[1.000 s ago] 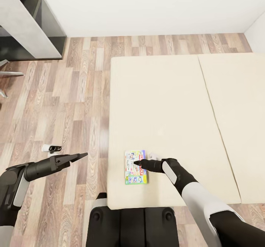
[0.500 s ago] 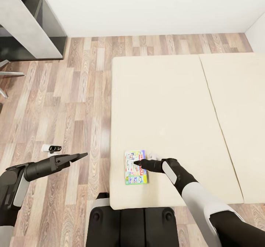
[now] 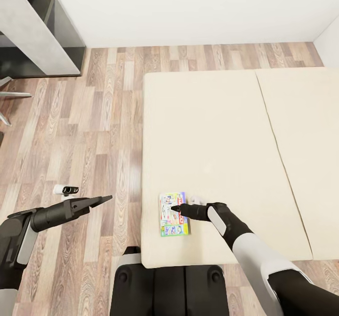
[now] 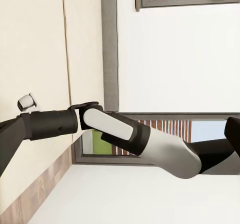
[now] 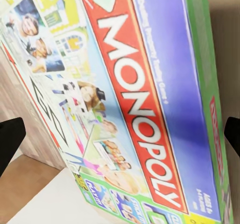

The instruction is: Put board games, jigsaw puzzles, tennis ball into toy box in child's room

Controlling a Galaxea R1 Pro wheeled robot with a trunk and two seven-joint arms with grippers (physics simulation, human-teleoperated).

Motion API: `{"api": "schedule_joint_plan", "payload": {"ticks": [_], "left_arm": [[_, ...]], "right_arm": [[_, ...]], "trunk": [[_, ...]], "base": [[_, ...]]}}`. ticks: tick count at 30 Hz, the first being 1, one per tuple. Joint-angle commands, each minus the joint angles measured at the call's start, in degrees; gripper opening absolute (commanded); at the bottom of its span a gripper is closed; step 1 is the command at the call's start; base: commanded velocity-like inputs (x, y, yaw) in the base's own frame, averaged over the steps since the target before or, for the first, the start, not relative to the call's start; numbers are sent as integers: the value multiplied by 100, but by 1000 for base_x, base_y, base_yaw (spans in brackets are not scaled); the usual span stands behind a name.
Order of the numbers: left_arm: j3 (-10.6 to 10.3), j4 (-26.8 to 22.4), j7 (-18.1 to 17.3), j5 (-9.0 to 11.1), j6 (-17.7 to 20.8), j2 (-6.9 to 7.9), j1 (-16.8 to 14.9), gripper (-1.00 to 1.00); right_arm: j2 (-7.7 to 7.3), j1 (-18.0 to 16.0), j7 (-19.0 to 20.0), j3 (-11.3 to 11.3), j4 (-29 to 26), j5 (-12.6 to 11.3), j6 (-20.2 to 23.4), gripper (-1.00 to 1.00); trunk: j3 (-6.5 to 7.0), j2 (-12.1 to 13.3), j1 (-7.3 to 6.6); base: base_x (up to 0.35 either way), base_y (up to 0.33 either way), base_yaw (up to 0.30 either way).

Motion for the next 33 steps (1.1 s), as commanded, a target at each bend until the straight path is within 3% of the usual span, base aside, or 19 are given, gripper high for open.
{"api": "schedule_joint_plan", "payload": {"ticks": [1,33], "left_arm": [[0,-1,-23,-4,62,2,-1,100],[0,-1,-23,-4,67,2,-1,100]], "right_arm": [[-2,-1,4,11,-4,-8,21,100],[-2,0,6,11,-4,-8,22,100]], "trunk": [[-5,-8,3],[-5,-8,3]], "base": [[0,23,0],[0,78,0]]}}
